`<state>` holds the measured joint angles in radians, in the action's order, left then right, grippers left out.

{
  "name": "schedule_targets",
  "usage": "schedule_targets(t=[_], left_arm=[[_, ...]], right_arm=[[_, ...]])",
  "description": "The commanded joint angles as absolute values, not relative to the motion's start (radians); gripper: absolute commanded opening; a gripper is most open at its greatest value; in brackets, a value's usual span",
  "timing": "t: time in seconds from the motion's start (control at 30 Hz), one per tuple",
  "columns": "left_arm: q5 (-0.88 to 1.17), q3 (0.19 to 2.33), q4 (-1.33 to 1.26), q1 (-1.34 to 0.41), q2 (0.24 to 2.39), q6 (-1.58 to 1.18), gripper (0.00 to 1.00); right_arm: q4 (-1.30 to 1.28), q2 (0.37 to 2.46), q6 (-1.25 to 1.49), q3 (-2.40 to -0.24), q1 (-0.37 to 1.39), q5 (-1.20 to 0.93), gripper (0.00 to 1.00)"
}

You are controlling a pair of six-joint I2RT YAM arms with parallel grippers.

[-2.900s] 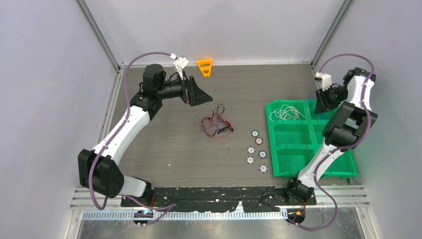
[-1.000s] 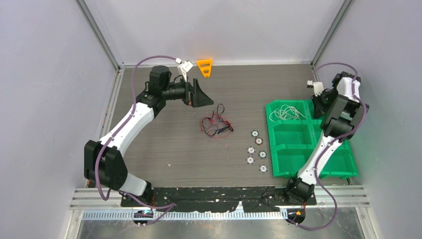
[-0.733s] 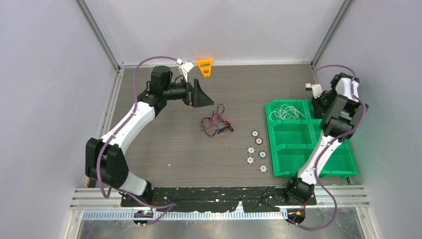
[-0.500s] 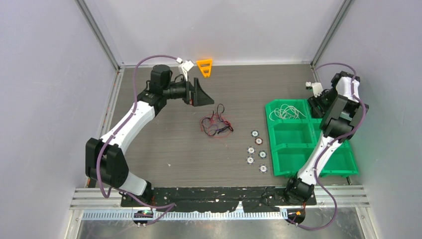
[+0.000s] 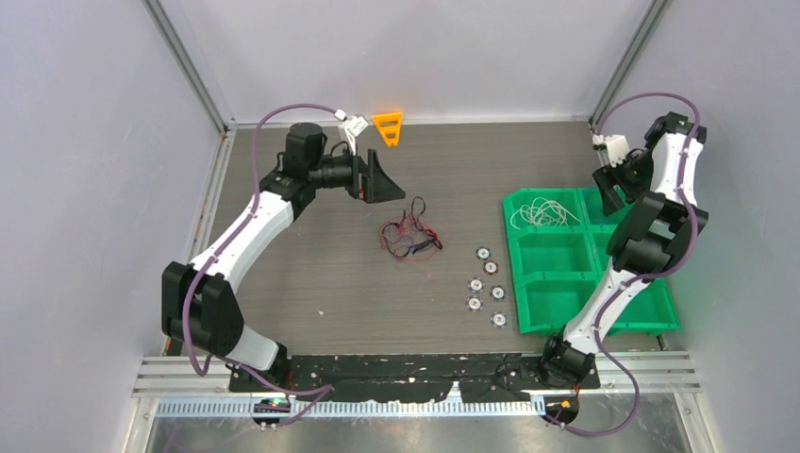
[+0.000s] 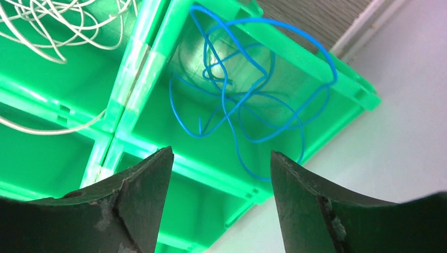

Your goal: Untangle the cables

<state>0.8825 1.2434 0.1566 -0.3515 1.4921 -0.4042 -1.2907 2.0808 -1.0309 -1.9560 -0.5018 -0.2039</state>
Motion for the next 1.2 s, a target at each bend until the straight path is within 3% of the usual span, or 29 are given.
schedule_targets(t=[0.0,0.33,0.57,0.9,1.0,1.17], left_arm=[[0.878,1.264,0.198,-0.354,1.459,-0.329,0.95],[0.851,1.306,0.276,-0.354,1.495,-0.223,0.94],[0.859,1.326,0.314,-0.354,1.51,-0.189,0.94],[0.869,1.343,0.323,-0.354,1.535,-0.189,0.94],[0.871,1.342,0.328,-0.354,1.537,-0.186,0.94],[0.867,1.342,0.333,-0.352,1.531,-0.18,0.94]], right_arm=[[-1.333,1.998,-0.992,-1.995,-0.521,-0.218,0.76],[-1.294,2.065,-0.912,-2.099,-0.476,-0.425,0.74],[-1.23,2.158,-0.932,-2.215,-0.439,-0.404,0.87],[-1.204,2.255,-1.014,-2.226,-0.435,-0.37,0.95],[-1.252,2.28,-1.04,-2.236,-0.435,-0.37,0.9],[-1.312,2.276,-1.089,-2.234,-0.44,-0.371,0.62]])
